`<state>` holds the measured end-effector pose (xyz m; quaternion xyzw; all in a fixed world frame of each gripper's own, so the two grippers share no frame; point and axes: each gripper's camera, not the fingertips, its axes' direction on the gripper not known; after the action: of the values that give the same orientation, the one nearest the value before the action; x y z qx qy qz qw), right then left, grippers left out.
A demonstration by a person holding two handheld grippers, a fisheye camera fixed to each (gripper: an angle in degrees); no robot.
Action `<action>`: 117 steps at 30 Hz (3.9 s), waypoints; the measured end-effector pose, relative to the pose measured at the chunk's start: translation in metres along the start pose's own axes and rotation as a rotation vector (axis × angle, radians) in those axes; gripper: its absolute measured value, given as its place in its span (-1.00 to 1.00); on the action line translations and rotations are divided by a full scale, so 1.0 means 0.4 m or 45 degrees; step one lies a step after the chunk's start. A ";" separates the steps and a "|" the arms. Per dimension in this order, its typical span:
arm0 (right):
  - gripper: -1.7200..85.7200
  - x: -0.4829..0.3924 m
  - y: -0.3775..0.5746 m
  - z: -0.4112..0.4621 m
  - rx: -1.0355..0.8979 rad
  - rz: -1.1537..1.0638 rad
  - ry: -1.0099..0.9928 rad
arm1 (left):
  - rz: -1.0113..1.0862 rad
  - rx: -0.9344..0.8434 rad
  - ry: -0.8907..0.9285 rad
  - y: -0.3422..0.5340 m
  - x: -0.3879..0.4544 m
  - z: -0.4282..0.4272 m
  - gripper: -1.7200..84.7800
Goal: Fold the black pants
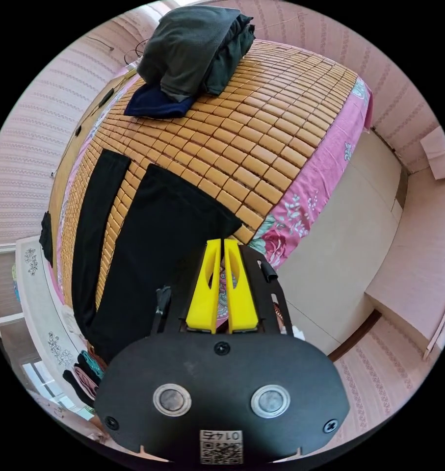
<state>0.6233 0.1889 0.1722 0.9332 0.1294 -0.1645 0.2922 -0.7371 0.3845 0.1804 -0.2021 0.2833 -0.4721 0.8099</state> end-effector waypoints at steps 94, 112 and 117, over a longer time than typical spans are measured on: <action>-0.98 -0.761 0.311 0.730 -0.221 -1.434 0.250 | 1.662 -0.338 -0.289 0.178 0.968 1.635 -0.98; -0.97 -1.138 0.689 1.229 -0.451 -1.778 0.236 | 1.757 -0.304 -0.173 0.298 0.869 1.787 -0.98; -0.97 -1.232 0.793 1.413 -0.477 -2.036 0.542 | 1.733 -0.436 -0.193 0.314 0.864 1.965 -0.98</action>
<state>0.1502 -0.4675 0.0820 0.5083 0.8275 -0.1184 0.2073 -0.0087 0.1872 0.6086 -0.1371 0.3598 0.2059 0.8996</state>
